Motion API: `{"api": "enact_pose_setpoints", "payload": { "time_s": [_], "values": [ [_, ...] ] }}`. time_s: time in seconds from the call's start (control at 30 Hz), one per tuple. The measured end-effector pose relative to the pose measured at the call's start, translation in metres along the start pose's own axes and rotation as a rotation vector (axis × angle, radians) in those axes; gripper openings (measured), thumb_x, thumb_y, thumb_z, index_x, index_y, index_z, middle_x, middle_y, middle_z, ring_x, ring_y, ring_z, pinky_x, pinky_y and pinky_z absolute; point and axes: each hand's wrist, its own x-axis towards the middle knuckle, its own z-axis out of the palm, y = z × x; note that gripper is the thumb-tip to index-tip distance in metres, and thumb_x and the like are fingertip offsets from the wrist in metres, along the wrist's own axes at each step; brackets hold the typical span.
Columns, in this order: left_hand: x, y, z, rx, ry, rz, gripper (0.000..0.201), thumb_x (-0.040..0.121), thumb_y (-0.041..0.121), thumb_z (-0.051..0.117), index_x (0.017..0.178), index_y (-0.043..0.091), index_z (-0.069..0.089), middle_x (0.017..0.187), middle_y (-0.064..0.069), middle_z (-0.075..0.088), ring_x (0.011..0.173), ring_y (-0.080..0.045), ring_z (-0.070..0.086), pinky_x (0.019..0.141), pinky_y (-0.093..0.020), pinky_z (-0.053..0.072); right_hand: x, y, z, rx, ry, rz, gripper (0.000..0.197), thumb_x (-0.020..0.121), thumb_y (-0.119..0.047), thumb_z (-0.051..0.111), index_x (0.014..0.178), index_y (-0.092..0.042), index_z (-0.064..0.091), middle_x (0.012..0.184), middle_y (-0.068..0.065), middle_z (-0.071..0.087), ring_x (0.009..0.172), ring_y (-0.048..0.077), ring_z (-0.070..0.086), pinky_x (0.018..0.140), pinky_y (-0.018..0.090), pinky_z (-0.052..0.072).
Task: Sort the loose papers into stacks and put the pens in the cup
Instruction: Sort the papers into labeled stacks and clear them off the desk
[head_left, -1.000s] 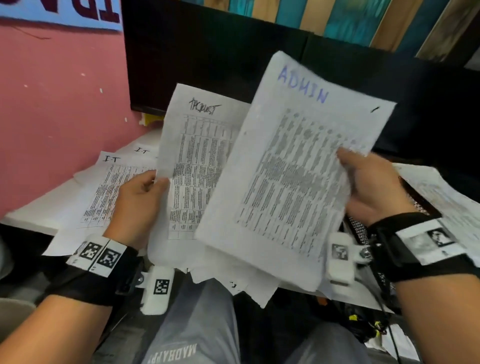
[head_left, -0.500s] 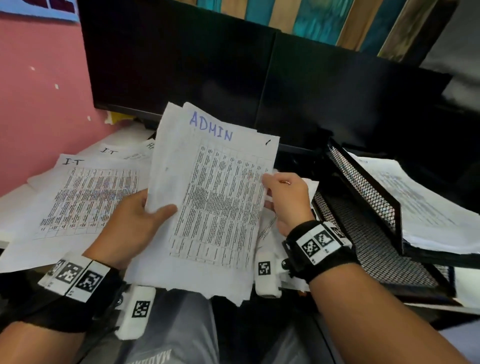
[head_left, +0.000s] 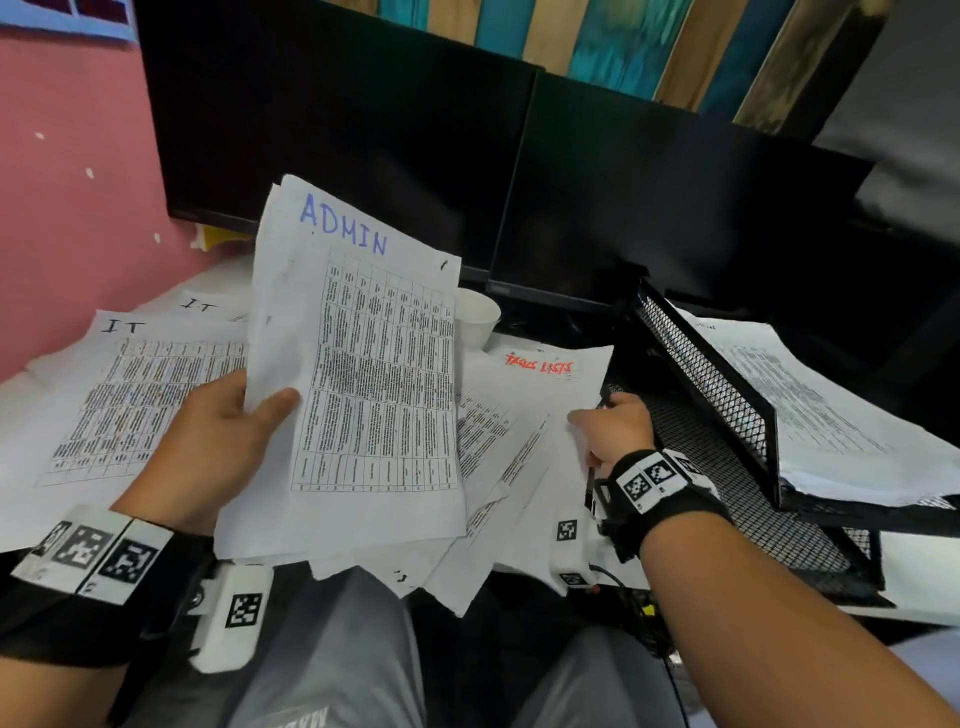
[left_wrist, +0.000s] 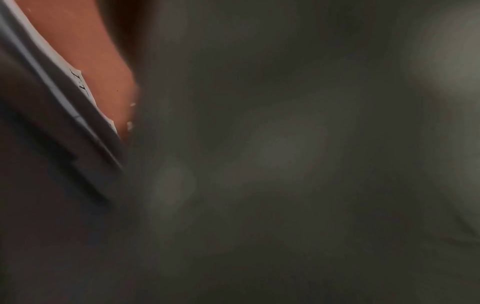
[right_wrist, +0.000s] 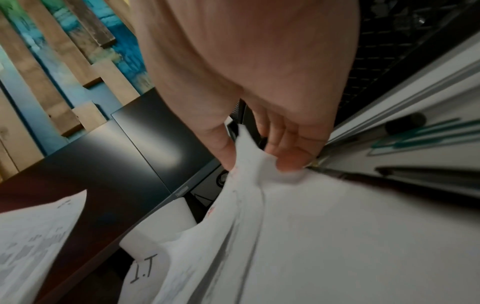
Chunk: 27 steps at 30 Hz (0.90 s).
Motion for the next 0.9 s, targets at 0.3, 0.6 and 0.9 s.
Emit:
{"api": "enact_pose_setpoints", "payload": {
  "time_s": [0.3, 0.6, 0.9],
  "values": [
    [0.001, 0.002, 0.000, -0.021, 0.002, 0.015, 0.010, 0.101, 0.022, 0.064, 0.099, 0.026, 0.072, 0.091, 0.007, 0.081, 0.089, -0.021, 0.076, 0.076, -0.037, 0.056, 0.010, -0.011, -0.017, -0.262, 0.052, -0.179, 0.032, 0.080, -0.017, 0.076, 0.056, -0.001, 0.062, 0.057, 0.007, 0.061, 0.058, 0.028, 0.061, 0.062, 0.034, 0.055],
    [-0.002, 0.003, 0.002, -0.036, -0.036, -0.002, 0.018, 0.103, 0.023, 0.060, 0.116, 0.019, 0.073, 0.103, 0.000, 0.081, 0.095, -0.027, 0.077, 0.091, -0.054, 0.059, -0.012, -0.056, -0.047, -0.245, 0.179, -0.521, 0.027, 0.103, -0.008, 0.054, 0.092, -0.013, 0.078, 0.075, 0.000, 0.065, 0.076, 0.026, 0.061, 0.075, 0.028, 0.047],
    [-0.004, 0.004, 0.004, -0.025, -0.029, -0.033, 0.015, 0.105, 0.025, 0.058, 0.114, 0.026, 0.069, 0.105, 0.003, 0.079, 0.100, -0.023, 0.075, 0.088, -0.047, 0.059, -0.073, -0.140, -0.081, 0.285, 0.233, -0.793, 0.027, 0.098, -0.011, 0.054, 0.076, -0.021, 0.067, 0.059, -0.019, 0.062, 0.058, -0.006, 0.054, 0.062, 0.013, 0.045]
  ]
}}
